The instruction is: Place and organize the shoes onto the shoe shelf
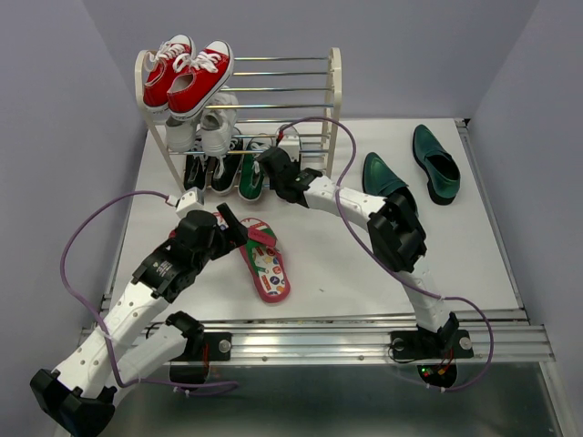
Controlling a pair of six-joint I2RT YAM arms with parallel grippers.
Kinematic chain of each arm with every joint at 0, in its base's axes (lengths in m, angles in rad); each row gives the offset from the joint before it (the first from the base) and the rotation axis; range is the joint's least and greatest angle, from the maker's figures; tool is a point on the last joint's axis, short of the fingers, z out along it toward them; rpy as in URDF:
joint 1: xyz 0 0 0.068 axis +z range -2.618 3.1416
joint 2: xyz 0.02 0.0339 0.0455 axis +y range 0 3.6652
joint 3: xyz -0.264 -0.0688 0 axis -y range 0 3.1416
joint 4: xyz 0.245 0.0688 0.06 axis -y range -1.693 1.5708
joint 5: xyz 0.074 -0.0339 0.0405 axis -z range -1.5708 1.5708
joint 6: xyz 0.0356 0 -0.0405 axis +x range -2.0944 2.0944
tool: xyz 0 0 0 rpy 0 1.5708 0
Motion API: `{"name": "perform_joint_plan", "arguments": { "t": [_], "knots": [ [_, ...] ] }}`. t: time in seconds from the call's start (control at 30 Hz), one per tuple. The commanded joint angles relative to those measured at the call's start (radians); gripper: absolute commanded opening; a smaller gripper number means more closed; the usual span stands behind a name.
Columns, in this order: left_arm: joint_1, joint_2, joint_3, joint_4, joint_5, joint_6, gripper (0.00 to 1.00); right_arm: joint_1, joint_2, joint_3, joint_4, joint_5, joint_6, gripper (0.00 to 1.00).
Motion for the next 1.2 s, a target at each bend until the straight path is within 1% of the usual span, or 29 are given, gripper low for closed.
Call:
{"name": "perform_joint_plan", "arguments": {
  "t": [0.0, 0.07, 0.1, 0.23, 0.47, 0.6, 0.67, 0.73, 0.77, 0.83, 0.87, 0.9, 0.93, 0.97, 1.0, 1.07, 1.1, 1.13, 1.17],
  "knots": [
    [-0.005, -0.012, -0.013, 0.024, -0.001, 0.016, 0.99, 0.007, -0.032, 0.051, 0.029, 0.021, 0.013, 0.32],
    [-0.005, -0.012, -0.012, 0.024, -0.004, 0.014, 0.99, 0.007, -0.034, 0.048, 0.029, 0.051, 0.021, 0.22],
    [-0.005, -0.014, -0.013, 0.023, -0.004, 0.013, 0.99, 0.007, -0.034, 0.041, 0.031, 0.081, 0.028, 0.01],
    [-0.007, -0.012, -0.013, 0.023, -0.006, 0.011, 0.99, 0.007, -0.035, 0.027, 0.023, 0.143, 0.051, 0.01],
    [-0.007, -0.009, -0.013, 0.02, -0.009, 0.01, 0.99, 0.007, -0.046, 0.016, 0.015, 0.144, 0.079, 0.01],
    [-0.009, -0.011, -0.012, 0.02, -0.01, 0.01, 0.99, 0.007, -0.06, 0.013, 0.008, 0.176, 0.101, 0.01],
    [-0.007, -0.011, -0.012, 0.018, -0.01, 0.01, 0.99, 0.007, -0.043, 0.039, 0.008, 0.161, 0.063, 0.01],
    [-0.007, -0.009, -0.012, 0.02, -0.01, 0.01, 0.99, 0.007, -0.023, 0.057, 0.008, 0.134, 0.036, 0.08],
    [-0.007, -0.009, -0.012, 0.02, -0.009, 0.01, 0.99, 0.007, -0.011, 0.065, 0.006, 0.131, 0.026, 0.16],
    [-0.007, -0.008, -0.012, 0.02, -0.01, 0.01, 0.99, 0.007, -0.004, 0.065, 0.005, 0.12, 0.027, 0.21],
    [-0.007, -0.008, -0.012, 0.02, -0.01, 0.01, 0.99, 0.007, -0.003, 0.065, 0.005, 0.117, 0.025, 0.26],
    [-0.007, -0.008, -0.012, 0.018, -0.012, 0.01, 0.99, 0.007, -0.001, 0.067, 0.006, 0.109, 0.024, 0.34],
    [-0.007, -0.009, -0.012, 0.018, -0.012, 0.01, 0.99, 0.007, -0.003, 0.068, 0.005, 0.101, 0.019, 0.37],
    [-0.009, -0.009, -0.012, 0.017, -0.013, 0.01, 0.99, 0.007, -0.009, 0.068, 0.005, 0.092, 0.009, 0.47],
    [-0.007, -0.009, -0.012, 0.017, -0.013, 0.01, 0.99, 0.007, -0.009, 0.068, 0.005, 0.089, 0.006, 0.53],
    [-0.009, -0.008, -0.01, 0.015, -0.015, 0.01, 0.99, 0.007, -0.026, 0.062, 0.005, 0.068, -0.008, 0.59],
    [-0.007, -0.006, -0.01, 0.015, -0.016, 0.007, 0.99, 0.007, -0.044, 0.057, 0.006, 0.06, -0.005, 0.61],
    [-0.009, -0.005, -0.009, 0.012, -0.018, 0.006, 0.99, 0.007, -0.055, 0.047, 0.005, 0.051, -0.01, 0.66],
    [-0.009, -0.003, -0.009, 0.012, -0.02, 0.006, 0.99, 0.007, -0.066, 0.042, 0.005, 0.045, -0.014, 0.67]
  ]
}}
